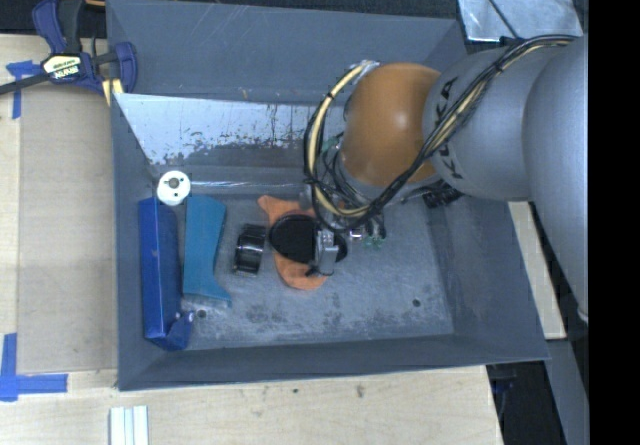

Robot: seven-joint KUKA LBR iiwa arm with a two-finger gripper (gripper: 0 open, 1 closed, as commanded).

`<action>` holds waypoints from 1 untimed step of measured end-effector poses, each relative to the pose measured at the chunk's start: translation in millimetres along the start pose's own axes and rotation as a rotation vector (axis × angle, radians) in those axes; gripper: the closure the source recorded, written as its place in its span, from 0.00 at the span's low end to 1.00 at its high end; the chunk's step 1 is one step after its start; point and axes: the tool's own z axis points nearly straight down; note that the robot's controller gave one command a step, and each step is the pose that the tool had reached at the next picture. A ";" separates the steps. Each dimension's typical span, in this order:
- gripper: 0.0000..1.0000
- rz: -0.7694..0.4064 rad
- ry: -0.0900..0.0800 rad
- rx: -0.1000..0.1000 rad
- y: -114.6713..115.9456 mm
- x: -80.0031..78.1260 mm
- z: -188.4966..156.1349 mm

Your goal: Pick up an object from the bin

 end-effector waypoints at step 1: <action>0.00 -0.001 0.002 -0.001 9.3 -0.6 9.4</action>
Offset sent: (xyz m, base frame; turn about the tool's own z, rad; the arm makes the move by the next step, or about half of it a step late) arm -0.0284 -0.0690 -0.0254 0.0537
